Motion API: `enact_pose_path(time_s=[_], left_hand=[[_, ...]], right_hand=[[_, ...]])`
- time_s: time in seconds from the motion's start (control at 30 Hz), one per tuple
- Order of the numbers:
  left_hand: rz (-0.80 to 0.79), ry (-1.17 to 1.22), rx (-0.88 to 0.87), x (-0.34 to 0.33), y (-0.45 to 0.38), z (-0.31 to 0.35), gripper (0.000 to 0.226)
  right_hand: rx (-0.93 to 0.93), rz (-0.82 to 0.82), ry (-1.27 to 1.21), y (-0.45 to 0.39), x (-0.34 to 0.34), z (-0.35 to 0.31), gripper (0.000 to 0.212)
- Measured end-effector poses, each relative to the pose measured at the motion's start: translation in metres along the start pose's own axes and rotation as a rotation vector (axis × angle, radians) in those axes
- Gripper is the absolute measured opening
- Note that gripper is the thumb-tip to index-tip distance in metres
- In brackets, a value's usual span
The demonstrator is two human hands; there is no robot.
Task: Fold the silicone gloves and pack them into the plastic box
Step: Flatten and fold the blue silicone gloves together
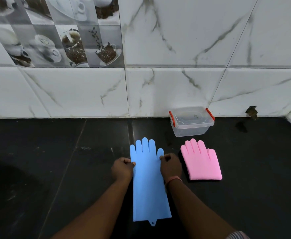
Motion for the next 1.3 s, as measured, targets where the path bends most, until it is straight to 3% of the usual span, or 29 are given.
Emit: enact_pose_path(time_s=[0.23, 0.37, 0.47, 0.53, 0.6, 0.7, 0.83, 0.93, 1.03, 1.1, 1.2, 1.3], left_hand=[[-0.017, -0.01, -0.006, -0.002, -0.005, -0.008, 0.013], [0.02, -0.047, -0.089, -0.001, 0.001, -0.004, 0.017], [0.145, -0.188, -0.428, 0.002, 0.019, 0.01, 0.036], [0.123, -0.322, -0.69, -0.009, 0.036, 0.015, 0.052], [-0.011, -0.532, -0.811, -0.031, 0.043, 0.005, 0.062], [-0.064, -0.692, -0.807, -0.043, 0.04, -0.02, 0.066], [0.051, -0.715, -0.813, -0.038, 0.043, -0.022, 0.066], [0.092, -0.688, -0.806, -0.032, 0.048, -0.017, 0.068], [0.113, -0.651, -0.644, -0.016, 0.054, -0.014, 0.064], [0.107, -0.648, -0.482, -0.005, 0.062, -0.017, 0.056], [0.016, -0.601, -0.391, 0.002, 0.077, -0.017, 0.044], [-0.082, -0.54, -0.245, 0.002, 0.076, -0.02, 0.036]], right_hand=[[-0.043, 0.007, 0.047, -0.007, -0.001, 0.005, 0.014], [0.095, 0.043, 0.108, 0.0, 0.001, -0.003, 0.012], [0.495, 0.144, 0.245, 0.023, -0.002, -0.021, 0.032], [0.652, 0.023, 0.375, 0.039, -0.022, -0.019, 0.052], [0.684, -0.129, 0.447, 0.046, -0.042, -0.007, 0.062], [0.72, -0.164, 0.536, 0.045, -0.05, 0.003, 0.064], [0.721, -0.19, 0.579, 0.043, -0.052, 0.005, 0.065], [0.713, -0.254, 0.478, 0.043, -0.05, 0.003, 0.068], [0.548, -0.246, 0.295, 0.045, -0.033, 0.01, 0.076], [0.388, -0.146, 0.339, 0.048, -0.018, 0.022, 0.079], [0.318, 0.018, 0.564, 0.06, 0.004, 0.024, 0.059], [0.206, -0.062, 0.603, 0.068, 0.008, 0.027, 0.048]])
Point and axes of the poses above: each hand's wrist, its own y-axis away from the middle knuckle, its own x-axis out of the back of the hand, z = x × y, the point moved 7 cm from there along -y, towards the middle knuckle, and after that the axes turned 12 degrees about z, right-handed, at the moved point
